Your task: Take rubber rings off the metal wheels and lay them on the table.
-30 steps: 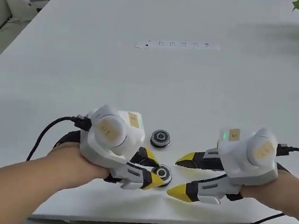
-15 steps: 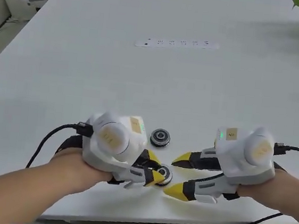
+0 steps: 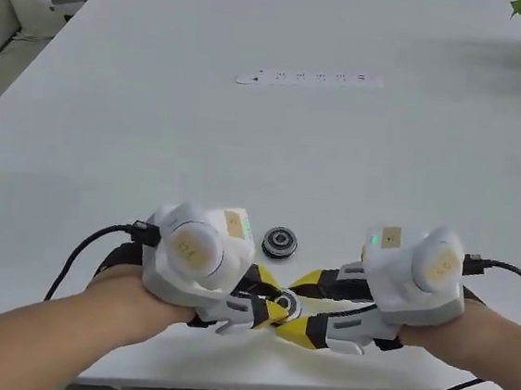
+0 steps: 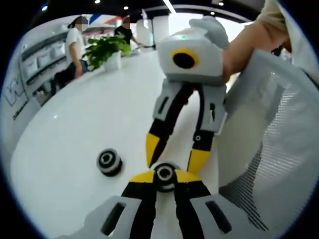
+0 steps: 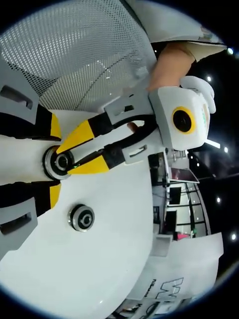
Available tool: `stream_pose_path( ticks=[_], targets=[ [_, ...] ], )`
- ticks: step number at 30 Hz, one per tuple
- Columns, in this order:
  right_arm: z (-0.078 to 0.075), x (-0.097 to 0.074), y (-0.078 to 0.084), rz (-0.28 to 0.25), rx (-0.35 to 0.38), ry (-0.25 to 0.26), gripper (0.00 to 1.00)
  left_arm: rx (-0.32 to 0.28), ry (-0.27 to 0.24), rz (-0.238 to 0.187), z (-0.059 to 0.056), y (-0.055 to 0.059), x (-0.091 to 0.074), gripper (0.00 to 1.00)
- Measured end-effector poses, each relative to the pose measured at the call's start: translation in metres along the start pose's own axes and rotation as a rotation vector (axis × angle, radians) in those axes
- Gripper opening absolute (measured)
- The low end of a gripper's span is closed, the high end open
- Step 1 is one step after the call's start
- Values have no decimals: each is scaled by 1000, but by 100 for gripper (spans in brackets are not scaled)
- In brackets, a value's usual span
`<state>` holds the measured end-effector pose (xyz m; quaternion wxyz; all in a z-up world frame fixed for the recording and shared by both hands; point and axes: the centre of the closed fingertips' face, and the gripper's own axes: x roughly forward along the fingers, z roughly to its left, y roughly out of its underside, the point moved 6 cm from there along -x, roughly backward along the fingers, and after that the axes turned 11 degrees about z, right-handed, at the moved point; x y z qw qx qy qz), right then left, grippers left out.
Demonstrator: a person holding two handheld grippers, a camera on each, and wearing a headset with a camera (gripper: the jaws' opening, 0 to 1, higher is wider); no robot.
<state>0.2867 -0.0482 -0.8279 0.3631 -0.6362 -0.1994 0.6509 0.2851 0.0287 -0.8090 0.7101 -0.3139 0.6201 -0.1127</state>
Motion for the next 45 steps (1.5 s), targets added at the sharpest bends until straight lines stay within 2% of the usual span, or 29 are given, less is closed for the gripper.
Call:
stream_pose_path(
  ticks=[6, 14, 22, 24, 26, 35, 39, 42, 45],
  targets=[
    [-2, -2, 2, -16, 54, 4, 26, -8, -2, -7, 0, 0, 0, 14],
    [-1, -6, 6, -17, 63, 12, 24, -12, -5, -10, 0, 0, 0, 13],
    [-1, -11, 13, 20, 37, 36, 17, -15, -7, -14, 0, 1, 0, 13],
    [-1, -12, 16, 43, 27, 48, 12, -15, -8, -15, 0, 1, 0, 13],
    [-1, -12, 15, 31, 42, 41, 10, -15, -9, -14, 0, 1, 0, 13],
    [1, -12, 15, 36, 42, 40, 9, -12, -12, -13, -1, 1, 0, 13],
    [-1, -13, 15, 62, -13, 81, 3, -11, -14, -11, -1, 1, 0, 13],
    [1, -12, 14, 72, -41, 81, 2, -11, -15, -10, -1, 1, 0, 13],
    [1, -12, 14, 72, -34, 83, 2, -10, -16, -10, -1, 1, 0, 13]
  ],
)
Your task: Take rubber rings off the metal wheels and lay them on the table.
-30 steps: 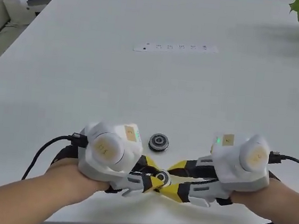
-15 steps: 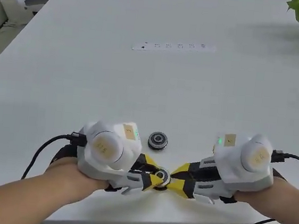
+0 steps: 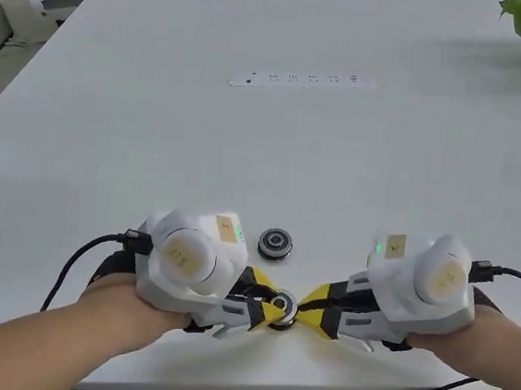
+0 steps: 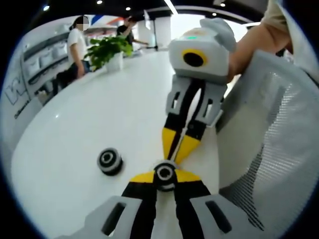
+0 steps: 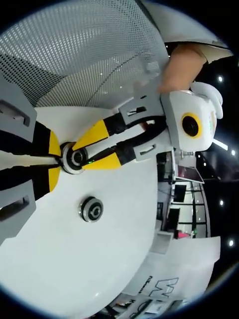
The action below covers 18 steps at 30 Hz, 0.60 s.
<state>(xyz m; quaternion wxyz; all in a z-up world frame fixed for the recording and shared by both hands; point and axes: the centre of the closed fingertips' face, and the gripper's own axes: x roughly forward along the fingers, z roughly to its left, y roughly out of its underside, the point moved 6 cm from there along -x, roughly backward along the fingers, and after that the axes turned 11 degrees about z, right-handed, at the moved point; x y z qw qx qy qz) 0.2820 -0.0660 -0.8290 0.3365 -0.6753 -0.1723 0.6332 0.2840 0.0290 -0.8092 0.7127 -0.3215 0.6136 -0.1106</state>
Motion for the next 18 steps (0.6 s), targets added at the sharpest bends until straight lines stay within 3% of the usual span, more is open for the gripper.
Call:
stream_pose_path(
  ticks=[9, 15, 18],
  targets=[
    [-4, -4, 1, -7, 102, -6, 0, -6, -8, 14, 0, -1, 0, 12],
    [-5, -6, 2, -30, 215, -35, 0, -5, -10, 16, -1, -1, 0, 12],
    [-6, -7, 2, -54, 319, -68, 0, -4, -11, 16, -1, -1, 0, 12]
  ],
)
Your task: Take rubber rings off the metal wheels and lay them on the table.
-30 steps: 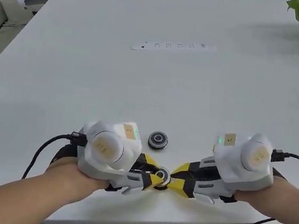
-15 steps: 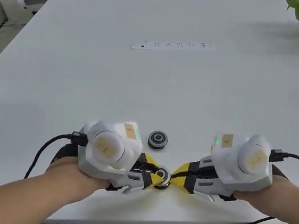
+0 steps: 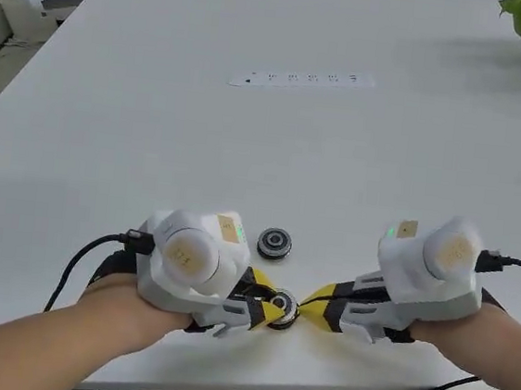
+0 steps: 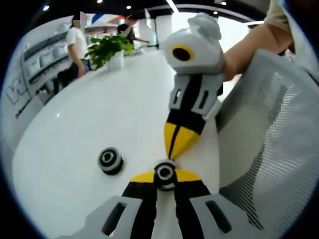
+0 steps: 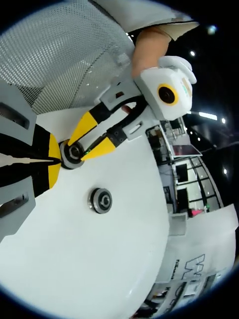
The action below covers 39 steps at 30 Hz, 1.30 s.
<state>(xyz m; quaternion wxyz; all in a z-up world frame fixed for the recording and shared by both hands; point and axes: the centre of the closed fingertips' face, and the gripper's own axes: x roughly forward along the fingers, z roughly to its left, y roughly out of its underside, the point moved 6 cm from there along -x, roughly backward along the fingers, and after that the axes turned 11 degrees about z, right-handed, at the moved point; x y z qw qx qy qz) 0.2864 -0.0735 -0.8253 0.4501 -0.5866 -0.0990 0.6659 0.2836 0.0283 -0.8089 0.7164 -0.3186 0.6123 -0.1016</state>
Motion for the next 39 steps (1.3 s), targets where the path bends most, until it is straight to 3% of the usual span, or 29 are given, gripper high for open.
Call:
stream_pose_path(
  ticks=[3, 10, 34, 37, 38, 39],
  targets=[
    [-4, -2, 0, -37, 107, -38, 0, 0, -2, 1, 0, 0, 0, 12],
    [-5, -2, -2, -78, 204, -80, 0, 1, -15, 8, -1, -1, 1, 12],
    [5, 1, -8, -101, 204, -145, 0, 9, -30, 14, -2, -2, 2, 11],
    [11, 2, -12, -120, 193, -183, 0, 10, -29, 12, -2, -2, 2, 11],
    [19, 1, -17, -138, 181, -246, 0, 12, -33, 10, -2, -2, 2, 11],
    [15, -1, -15, -100, 190, -200, 0, 8, -30, 9, -2, -2, 2, 11]
  ],
)
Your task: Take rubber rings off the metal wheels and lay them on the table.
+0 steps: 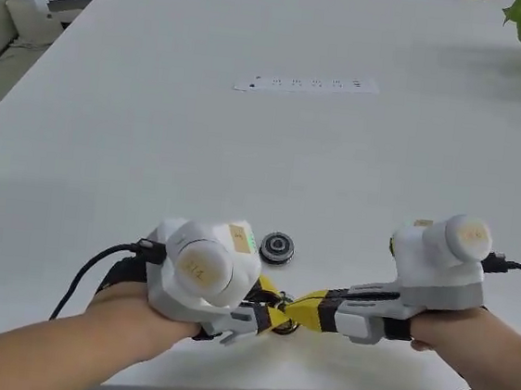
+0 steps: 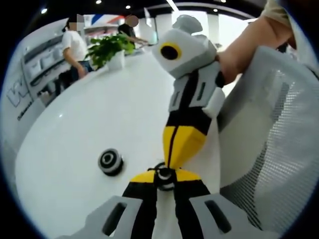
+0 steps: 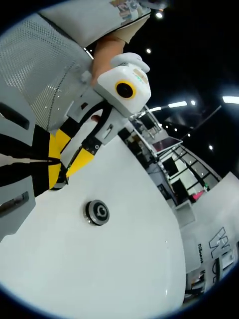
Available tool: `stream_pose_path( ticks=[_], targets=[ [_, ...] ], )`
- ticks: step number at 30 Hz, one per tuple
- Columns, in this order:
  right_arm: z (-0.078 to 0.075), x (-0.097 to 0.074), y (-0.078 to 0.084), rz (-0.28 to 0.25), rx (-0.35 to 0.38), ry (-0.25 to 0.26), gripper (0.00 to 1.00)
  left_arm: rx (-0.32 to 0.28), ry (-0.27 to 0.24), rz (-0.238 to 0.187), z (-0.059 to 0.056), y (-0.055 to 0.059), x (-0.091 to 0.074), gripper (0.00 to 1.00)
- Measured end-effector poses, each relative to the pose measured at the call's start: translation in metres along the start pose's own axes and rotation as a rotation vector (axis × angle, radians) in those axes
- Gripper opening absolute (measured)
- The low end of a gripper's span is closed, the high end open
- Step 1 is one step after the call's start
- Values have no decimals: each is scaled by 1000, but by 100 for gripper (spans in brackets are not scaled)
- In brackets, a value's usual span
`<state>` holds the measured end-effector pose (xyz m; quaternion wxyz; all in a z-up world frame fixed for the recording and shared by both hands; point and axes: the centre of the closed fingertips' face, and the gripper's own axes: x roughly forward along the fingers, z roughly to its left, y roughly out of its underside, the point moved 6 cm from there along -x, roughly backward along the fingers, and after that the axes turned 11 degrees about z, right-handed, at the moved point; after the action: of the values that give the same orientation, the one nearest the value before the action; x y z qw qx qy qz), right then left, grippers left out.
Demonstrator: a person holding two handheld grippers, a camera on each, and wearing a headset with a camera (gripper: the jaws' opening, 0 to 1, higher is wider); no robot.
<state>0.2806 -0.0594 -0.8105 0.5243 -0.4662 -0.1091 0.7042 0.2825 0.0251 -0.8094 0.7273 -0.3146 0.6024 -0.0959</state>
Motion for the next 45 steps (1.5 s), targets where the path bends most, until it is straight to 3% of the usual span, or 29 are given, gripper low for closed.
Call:
stream_pose_path(
  ticks=[5, 12, 19, 24, 30, 45],
  targets=[
    [-3, -1, 1, -38, 4, -7, 0, -3, 2, -1, 0, 0, 0, 12],
    [2, -4, 2, -80, 86, -75, 0, 0, 8, -5, 0, 0, -1, 12],
    [-2, -2, 0, -63, 29, 11, 0, 9, 15, -16, 0, 0, -1, 13],
    [-9, -6, 1, -71, 22, 29, 0, 16, 8, -4, 0, -1, -1, 13],
    [-12, -6, 0, -74, 18, 32, 0, 21, 23, 1, 0, -1, -5, 18],
    [-9, -9, -8, -104, 17, 15, 0, -15, 17, -78, 1, -2, -41, 35]
  ],
)
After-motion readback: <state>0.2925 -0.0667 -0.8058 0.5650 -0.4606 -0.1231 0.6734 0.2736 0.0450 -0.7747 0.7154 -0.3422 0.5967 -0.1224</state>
